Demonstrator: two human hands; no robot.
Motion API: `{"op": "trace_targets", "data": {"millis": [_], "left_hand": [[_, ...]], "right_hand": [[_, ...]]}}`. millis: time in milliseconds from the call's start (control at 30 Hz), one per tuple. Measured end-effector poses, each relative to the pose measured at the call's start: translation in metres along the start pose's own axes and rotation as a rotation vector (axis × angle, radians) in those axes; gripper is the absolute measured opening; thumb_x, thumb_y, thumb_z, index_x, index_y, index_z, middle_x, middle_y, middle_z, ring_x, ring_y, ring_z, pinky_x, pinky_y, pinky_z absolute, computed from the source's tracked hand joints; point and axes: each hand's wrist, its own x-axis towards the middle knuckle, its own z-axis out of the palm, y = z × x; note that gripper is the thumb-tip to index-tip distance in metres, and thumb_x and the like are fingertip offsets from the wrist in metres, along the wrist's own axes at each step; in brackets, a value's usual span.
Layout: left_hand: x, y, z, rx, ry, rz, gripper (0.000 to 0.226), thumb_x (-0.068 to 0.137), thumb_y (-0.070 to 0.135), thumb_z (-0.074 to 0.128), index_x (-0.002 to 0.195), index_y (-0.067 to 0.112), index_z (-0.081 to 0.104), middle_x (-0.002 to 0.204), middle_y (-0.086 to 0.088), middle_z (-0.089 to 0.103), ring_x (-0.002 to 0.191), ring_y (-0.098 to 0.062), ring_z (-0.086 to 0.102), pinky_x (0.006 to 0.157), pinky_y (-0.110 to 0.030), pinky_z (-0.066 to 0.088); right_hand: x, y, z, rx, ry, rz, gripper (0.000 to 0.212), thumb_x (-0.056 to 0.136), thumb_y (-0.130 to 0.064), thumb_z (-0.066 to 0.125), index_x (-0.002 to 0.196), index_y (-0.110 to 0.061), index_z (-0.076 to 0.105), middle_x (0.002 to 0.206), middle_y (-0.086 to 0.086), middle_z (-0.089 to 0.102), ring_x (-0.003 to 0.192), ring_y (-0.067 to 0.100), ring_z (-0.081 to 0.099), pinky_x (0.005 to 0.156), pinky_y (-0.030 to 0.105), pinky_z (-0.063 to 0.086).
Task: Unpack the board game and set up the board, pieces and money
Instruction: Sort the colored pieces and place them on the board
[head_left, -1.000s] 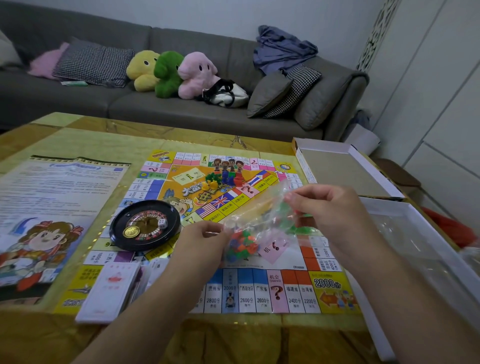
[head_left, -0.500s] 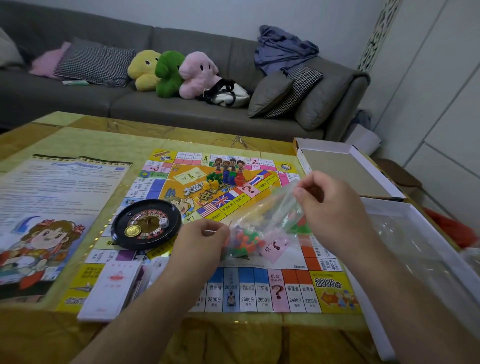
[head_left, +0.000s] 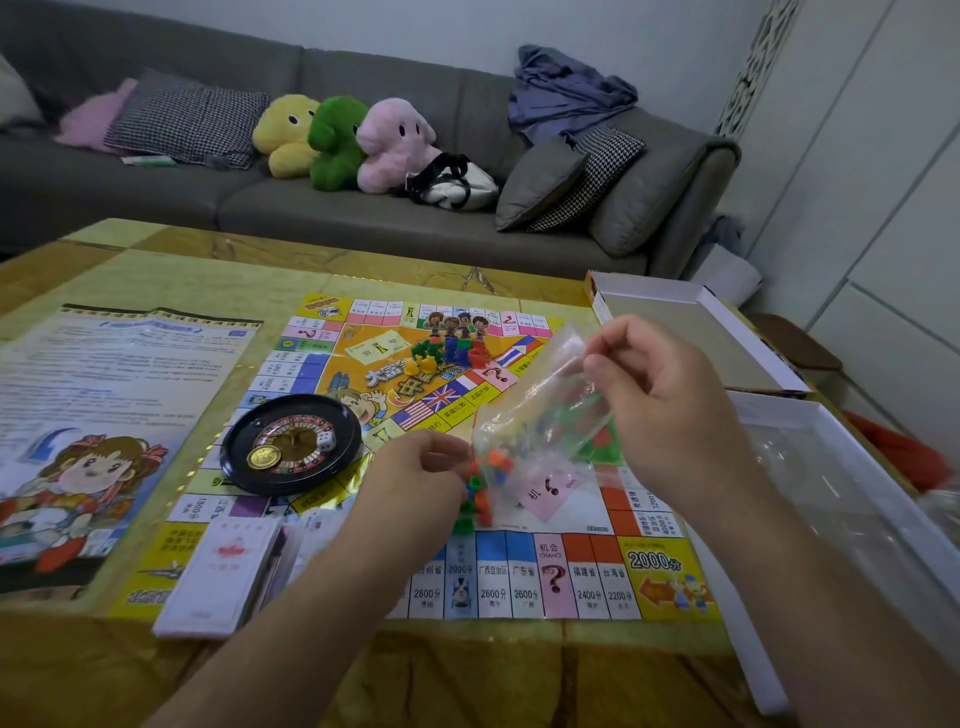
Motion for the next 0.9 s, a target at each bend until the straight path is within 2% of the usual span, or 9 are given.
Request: {"op": "trace_targets", "data": {"millis": [100,167,267,400,567,633,800,900], "left_hand": [[-0.005,0.006,0.001,-0.047,-0.020,-0.001,0.043,0.096,-0.014,0.047,0.109,0.021,0.069,0.106,0.004,0.070,0.066,-0.003,0.072,0.050,-0.016,0.051],[-0.008,0.009,0.002,-0.135,-0.004,-0.047,0.043,0.097,-0.013,0.048,0.114,0.020,0.070,0.108,0.006,0.069,0.060,0.004,0.068,0.044,-0.008,0.046],[-0.010,0.013,0.002,-0.283,0.024,-0.107,0.044,0.098,-0.011,0.047,0.118,0.021,0.070,0.112,0.008,0.070,0.061,0.010,0.067,0.046,-0.007,0.046],[-0.010,0.015,0.001,-0.341,0.002,-0.162,0.045,0.096,-0.013,0.050,0.117,0.021,0.070,0.111,0.006,0.072,0.076,-0.006,0.070,0.049,-0.008,0.048],[-0.010,0.014,0.003,-0.422,-0.009,-0.189,0.041,0.097,-0.013,0.054,0.118,0.019,0.070,0.109,0.006,0.070,0.067,-0.004,0.069,0.047,-0.007,0.047],[-0.010,0.014,0.004,-0.447,-0.032,-0.208,0.039,0.097,-0.012,0.056,0.120,0.017,0.069,0.108,0.004,0.070,0.072,-0.009,0.067,0.047,-0.007,0.047],[-0.009,0.011,0.004,-0.229,-0.088,-0.074,0.041,0.096,-0.008,0.059,0.125,0.021,0.067,0.108,0.008,0.074,0.087,-0.011,0.071,0.054,-0.011,0.052],[-0.011,0.009,0.005,-0.099,-0.123,0.014,0.038,0.096,-0.004,0.061,0.127,0.019,0.064,0.107,0.007,0.075,0.094,-0.015,0.072,0.058,-0.016,0.055]], "right_hand": [[0.001,-0.001,-0.001,-0.039,0.009,-0.035,0.017,0.105,-0.009,0.058,0.092,-0.020,0.063,0.090,-0.019,0.077,0.083,-0.003,0.072,0.067,0.007,0.051],[0.002,-0.001,-0.003,-0.031,0.021,-0.047,0.018,0.105,-0.007,0.057,0.093,-0.020,0.062,0.091,-0.017,0.077,0.083,0.000,0.073,0.071,0.012,0.055],[0.001,0.000,-0.007,-0.054,0.018,-0.040,0.023,0.106,-0.005,0.055,0.094,-0.023,0.062,0.093,-0.015,0.076,0.085,0.003,0.074,0.073,0.022,0.059],[-0.001,0.003,-0.012,-0.062,0.034,-0.025,0.026,0.105,-0.002,0.053,0.093,-0.024,0.061,0.092,-0.014,0.076,0.086,0.004,0.074,0.077,0.029,0.058],[-0.007,0.000,-0.015,-0.050,-0.007,-0.090,0.026,0.104,0.002,0.053,0.092,-0.020,0.061,0.093,-0.014,0.076,0.089,0.006,0.073,0.076,0.022,0.057],[-0.008,0.001,-0.015,-0.042,-0.010,-0.111,0.025,0.103,0.003,0.055,0.093,-0.018,0.063,0.093,-0.014,0.076,0.090,0.006,0.073,0.077,0.017,0.055],[-0.010,0.000,-0.014,-0.016,-0.031,-0.170,0.025,0.101,0.006,0.057,0.094,-0.017,0.066,0.094,-0.013,0.076,0.093,0.007,0.073,0.081,0.025,0.058],[-0.013,0.000,-0.013,0.030,-0.032,-0.151,0.024,0.102,0.005,0.056,0.096,-0.016,0.066,0.095,-0.009,0.077,0.093,0.011,0.074,0.080,0.036,0.061]]}}
